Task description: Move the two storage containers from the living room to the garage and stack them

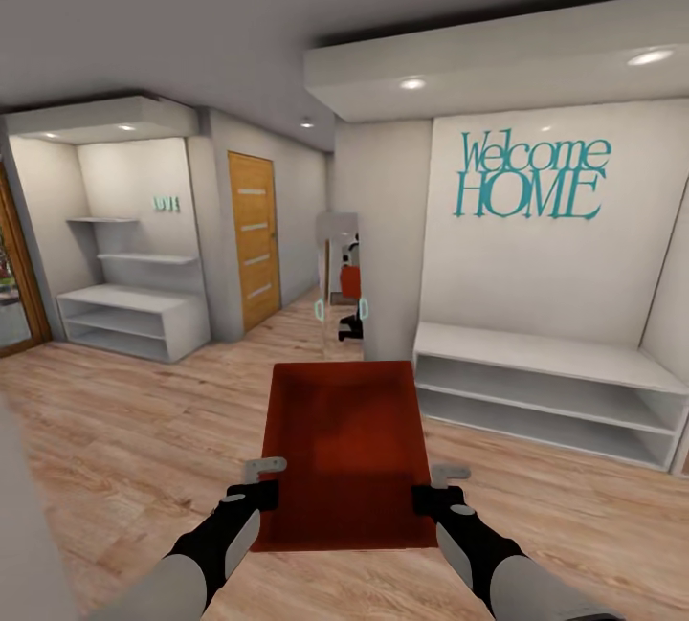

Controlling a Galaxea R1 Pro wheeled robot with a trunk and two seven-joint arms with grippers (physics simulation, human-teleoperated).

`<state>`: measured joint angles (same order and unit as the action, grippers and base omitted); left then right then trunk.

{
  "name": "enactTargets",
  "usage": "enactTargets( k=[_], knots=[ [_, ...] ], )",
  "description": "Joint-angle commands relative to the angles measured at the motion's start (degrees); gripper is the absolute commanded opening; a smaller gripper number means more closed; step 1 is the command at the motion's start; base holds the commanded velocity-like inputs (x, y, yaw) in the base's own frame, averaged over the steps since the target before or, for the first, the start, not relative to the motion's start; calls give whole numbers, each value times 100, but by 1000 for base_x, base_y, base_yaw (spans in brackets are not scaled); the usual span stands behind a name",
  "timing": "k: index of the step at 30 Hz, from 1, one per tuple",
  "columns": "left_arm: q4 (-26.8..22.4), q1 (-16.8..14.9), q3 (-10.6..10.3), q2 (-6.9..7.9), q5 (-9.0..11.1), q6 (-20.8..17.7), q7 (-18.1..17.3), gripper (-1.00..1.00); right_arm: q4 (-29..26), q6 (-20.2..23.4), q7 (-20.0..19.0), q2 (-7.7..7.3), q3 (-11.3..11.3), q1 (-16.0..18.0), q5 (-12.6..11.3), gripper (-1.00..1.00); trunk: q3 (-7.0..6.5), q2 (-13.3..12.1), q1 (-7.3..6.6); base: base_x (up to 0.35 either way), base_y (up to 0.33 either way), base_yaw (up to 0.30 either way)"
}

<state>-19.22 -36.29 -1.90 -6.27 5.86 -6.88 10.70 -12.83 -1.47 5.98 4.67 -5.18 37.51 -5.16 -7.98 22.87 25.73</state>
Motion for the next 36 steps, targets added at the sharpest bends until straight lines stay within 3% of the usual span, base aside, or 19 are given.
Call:
enactTargets(
  k=[1,23,36],
  knots=[
    [-29,0,49,100,-67,143,64,-100,17,-21,560,-10,140,2,-64,-100,2,4,5,322,0,266],
    [-29,0,51,100,-67,150,66,-100,17,-20,562,-10,140,2,-64,-100,2,4,5,322,0,268],
    [-29,0,54,100,-67,150,67,-100,17,-20,562,-14,132,2,-64,-100,2,4,5,322,0,26]
  ],
)
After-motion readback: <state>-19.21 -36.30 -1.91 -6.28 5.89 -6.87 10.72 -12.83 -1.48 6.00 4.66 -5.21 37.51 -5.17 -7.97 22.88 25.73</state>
